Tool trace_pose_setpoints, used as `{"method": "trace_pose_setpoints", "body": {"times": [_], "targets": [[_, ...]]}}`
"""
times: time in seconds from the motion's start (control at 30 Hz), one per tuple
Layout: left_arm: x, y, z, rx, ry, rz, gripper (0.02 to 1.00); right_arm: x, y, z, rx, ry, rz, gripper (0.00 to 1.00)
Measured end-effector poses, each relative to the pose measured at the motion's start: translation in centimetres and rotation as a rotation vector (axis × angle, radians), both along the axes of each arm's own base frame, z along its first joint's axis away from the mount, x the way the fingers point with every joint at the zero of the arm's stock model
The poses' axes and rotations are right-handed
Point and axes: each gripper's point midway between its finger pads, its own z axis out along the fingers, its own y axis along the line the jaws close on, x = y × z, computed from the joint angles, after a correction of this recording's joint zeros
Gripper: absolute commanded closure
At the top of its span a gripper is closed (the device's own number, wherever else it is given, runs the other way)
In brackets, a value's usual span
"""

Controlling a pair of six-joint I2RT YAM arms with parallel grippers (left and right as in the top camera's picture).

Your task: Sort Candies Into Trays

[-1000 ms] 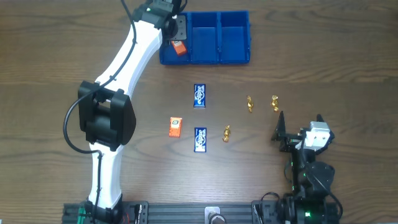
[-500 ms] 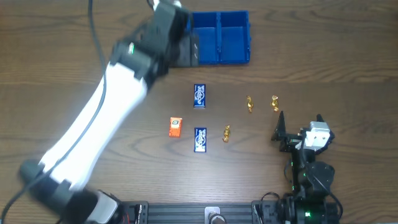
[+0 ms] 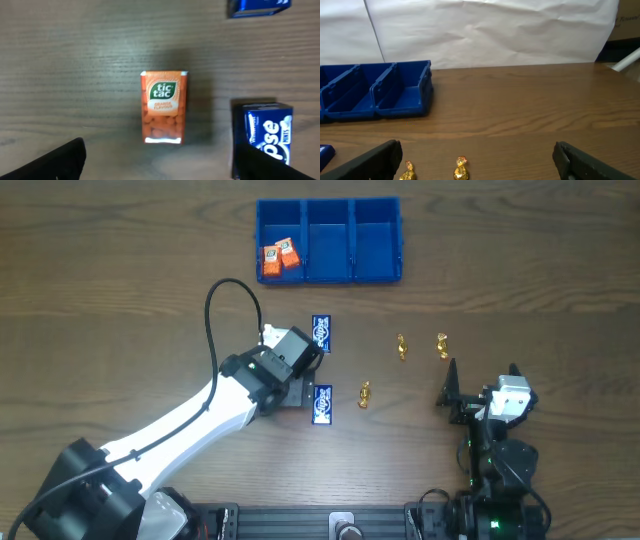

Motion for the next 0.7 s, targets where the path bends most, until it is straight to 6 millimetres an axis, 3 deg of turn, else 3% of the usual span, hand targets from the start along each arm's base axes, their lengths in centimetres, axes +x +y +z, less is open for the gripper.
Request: {"method": "trace_pose_setpoints", "body": {"times": [0.7], "targets": [[1.0,-0.1,-4.3,0.035,0.051,0.051,0.222,0.0,0.0,0.0,0.0,0.0,0.0,0.003]]}}
